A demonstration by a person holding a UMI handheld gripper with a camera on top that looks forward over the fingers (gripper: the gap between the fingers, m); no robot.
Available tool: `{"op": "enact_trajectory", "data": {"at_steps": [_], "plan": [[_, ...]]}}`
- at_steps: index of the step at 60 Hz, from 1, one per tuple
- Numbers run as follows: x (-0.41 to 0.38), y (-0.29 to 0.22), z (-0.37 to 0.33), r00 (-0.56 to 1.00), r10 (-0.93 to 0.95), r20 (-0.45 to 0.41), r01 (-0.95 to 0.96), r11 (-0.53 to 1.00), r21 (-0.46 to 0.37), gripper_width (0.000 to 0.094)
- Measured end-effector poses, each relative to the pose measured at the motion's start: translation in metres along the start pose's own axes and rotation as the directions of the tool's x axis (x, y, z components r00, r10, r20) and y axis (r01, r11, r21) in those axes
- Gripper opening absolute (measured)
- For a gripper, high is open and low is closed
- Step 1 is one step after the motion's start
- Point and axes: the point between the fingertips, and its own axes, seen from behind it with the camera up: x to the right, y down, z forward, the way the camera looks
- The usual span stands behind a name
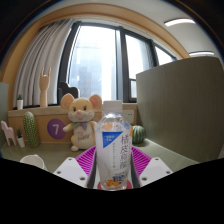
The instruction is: Pour water
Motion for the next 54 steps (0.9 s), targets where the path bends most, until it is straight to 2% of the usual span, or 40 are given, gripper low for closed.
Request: {"op": "enact_trajectory", "data": {"at_steps": [4,8,18,28,37,54], "plan": [[0.002,0.005,-0.001,1.000,0.002,-0.007,-0.002,1.000,-0.030,0.0563],[0.004,0.021,-0.007,1.000,-0.011,-0.007,0.010,0.996,-0.086,0.0676],[-0.010,0.054,-0.041,0.996,-0.063,0.065,0.073,0.984,-0.162,0.0686],[-0.028,0.062,-0.097,0.989,-0.111,0.094,0.129,0.970,-0.205,0.0701],[-0.062,0.053,-0.156,0.983,-0.126,0.134,0.152,0.968,-0.198,0.0706],[-0.157,0.003,-0.256,0.949,-0.056,0.311,0.101,0.986,-0.131,0.0704]]}}
